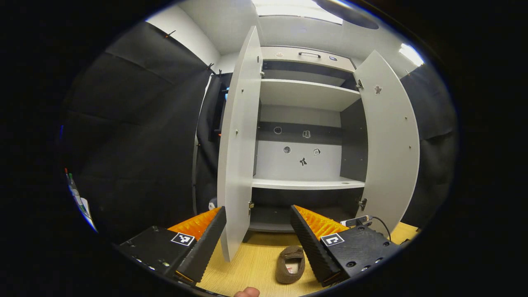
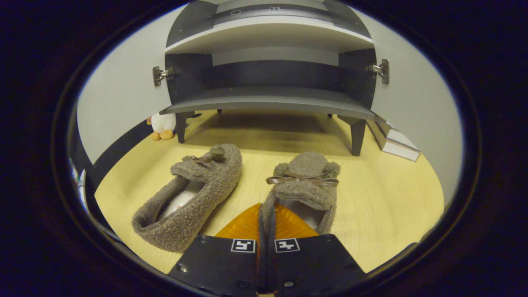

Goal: Grab one shoe with the right hand and put it into the shoe cabinet, grab the other shoe with the left hand and put it into the shoe cabinet; then close the right door with the right hand and the left door with the left hand.

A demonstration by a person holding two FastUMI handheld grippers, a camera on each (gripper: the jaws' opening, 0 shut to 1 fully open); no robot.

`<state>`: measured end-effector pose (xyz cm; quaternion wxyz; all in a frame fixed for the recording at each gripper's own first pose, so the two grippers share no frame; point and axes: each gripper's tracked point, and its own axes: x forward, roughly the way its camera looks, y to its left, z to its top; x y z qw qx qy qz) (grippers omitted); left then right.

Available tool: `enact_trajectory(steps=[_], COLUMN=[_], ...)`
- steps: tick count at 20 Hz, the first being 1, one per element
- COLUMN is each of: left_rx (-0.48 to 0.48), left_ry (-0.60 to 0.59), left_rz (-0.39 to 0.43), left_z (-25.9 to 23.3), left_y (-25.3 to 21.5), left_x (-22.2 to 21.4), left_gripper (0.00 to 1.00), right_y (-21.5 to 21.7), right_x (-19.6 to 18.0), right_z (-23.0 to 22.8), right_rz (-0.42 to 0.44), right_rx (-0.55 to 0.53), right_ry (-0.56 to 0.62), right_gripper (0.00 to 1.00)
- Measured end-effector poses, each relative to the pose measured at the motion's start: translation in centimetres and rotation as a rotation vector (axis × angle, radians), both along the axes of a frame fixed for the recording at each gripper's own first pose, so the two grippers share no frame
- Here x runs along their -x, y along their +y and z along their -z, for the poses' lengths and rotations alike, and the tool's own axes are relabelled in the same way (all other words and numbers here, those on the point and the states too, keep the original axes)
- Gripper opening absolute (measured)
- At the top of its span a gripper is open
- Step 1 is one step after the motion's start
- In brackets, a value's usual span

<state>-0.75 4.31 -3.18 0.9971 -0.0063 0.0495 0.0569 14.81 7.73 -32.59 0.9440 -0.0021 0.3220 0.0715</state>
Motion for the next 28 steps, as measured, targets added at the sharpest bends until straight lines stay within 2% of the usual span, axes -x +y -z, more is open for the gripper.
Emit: enact_trajectory(steps=[6, 9, 12, 15, 18, 21, 25, 28], left_rx=[0.014, 0.016, 0.017, 0.011, 0.008, 0.017, 0.015, 0.011], left_ry=[0.012, 0.007, -0.011, -0.031, -0.046, -0.039, -0.038, -0.036], left_rz=[0.046, 0.074, 0.102, 0.114, 0.117, 0.116, 0.122, 0.118], left_z=[0.7, 0.7, 0.7, 0.3, 0.2, 0.6, 0.7, 0.8], left_y=[-1.7, -2.8, -4.0, -4.8, -5.2, -5.4, -5.4, -5.3], left_x=[-0.5, -0.9, -1.3, -1.5, -1.5, -1.4, -1.4, -1.3], left_gripper=[0.95, 0.95, 0.95, 0.95, 0.95, 0.95, 0.95, 0.95], right_y=[-1.7, -2.1, -2.4, -2.0, -1.7, -2.0, -2.0, -1.9], right_x=[2.1, 3.9, 4.9, 4.5, 1.8, -3.0, -10.1, -15.6], right_z=[-5.3, -10.8, -16.8, -23.5, -28.8, -32.6, -36.0, -36.6], right_rz=[-0.051, -0.052, -0.081, -0.106, -0.103, -0.092, -0.1, -0.093], right_rx=[0.047, 0.008, 0.014, 0.015, -0.005, 0.002, 0.091, 0.174], right_ry=[-0.167, -0.264, -0.35, -0.456, -0.488, -0.477, -0.451, -0.409], right_gripper=[0.04, 0.04, 0.04, 0.04, 0.04, 0.04, 0.04, 0.04])
